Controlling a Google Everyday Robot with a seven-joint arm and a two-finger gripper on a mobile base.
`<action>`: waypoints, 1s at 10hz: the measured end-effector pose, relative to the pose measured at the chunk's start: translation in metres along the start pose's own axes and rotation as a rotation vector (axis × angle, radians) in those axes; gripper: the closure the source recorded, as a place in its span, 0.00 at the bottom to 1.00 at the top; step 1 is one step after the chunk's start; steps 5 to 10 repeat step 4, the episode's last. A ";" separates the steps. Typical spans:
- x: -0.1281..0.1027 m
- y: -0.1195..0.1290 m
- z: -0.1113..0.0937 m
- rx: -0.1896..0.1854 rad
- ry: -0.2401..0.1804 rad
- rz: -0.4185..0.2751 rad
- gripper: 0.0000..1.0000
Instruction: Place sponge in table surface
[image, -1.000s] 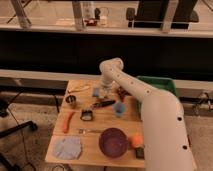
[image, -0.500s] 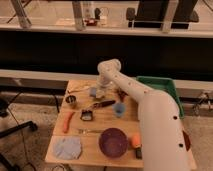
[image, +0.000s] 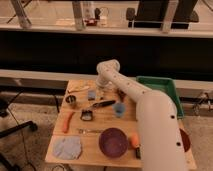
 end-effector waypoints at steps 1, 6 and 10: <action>0.000 0.000 0.000 0.001 -0.001 -0.001 0.20; -0.004 -0.001 -0.004 0.010 -0.016 -0.001 0.20; -0.004 -0.001 -0.004 0.010 -0.016 -0.001 0.20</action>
